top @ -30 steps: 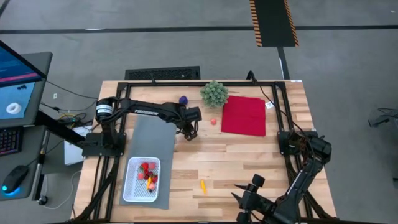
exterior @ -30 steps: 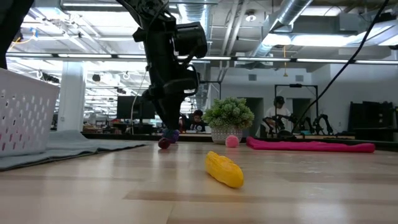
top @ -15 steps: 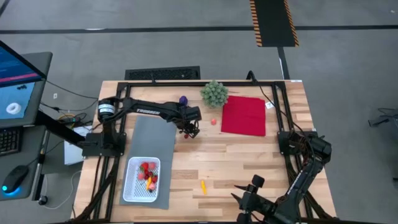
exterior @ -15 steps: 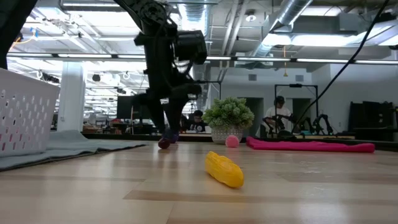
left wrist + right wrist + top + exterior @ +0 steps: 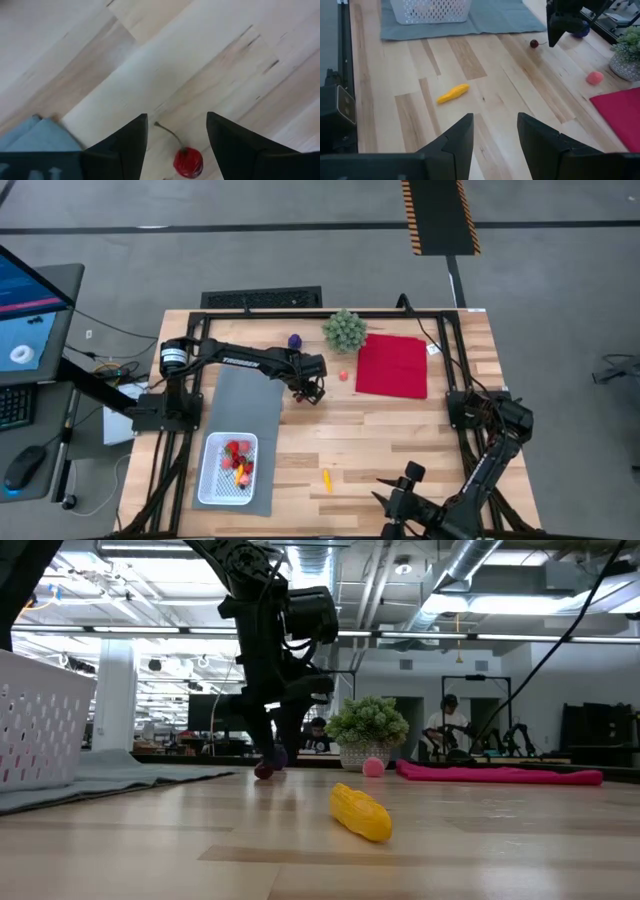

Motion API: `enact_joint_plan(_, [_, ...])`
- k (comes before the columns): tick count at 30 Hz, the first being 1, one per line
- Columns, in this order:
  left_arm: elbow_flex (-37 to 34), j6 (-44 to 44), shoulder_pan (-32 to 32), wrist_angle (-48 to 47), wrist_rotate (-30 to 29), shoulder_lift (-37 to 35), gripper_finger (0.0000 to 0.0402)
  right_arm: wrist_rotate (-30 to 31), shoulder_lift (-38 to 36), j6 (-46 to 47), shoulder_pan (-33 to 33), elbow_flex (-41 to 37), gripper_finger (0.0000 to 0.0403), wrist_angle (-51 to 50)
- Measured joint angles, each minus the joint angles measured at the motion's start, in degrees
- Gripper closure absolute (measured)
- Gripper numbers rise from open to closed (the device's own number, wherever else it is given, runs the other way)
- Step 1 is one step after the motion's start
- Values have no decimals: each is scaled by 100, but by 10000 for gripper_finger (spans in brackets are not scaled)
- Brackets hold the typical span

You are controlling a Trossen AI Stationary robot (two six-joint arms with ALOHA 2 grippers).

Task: Pick and placing Produce into tupperware
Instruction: Put the red cherry into the white basket

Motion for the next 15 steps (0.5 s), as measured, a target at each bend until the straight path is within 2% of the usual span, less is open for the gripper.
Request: enact_joint_plan(15, [35, 31, 29, -252, 163, 414, 211, 2, 1, -41, 11, 0, 228, 20])
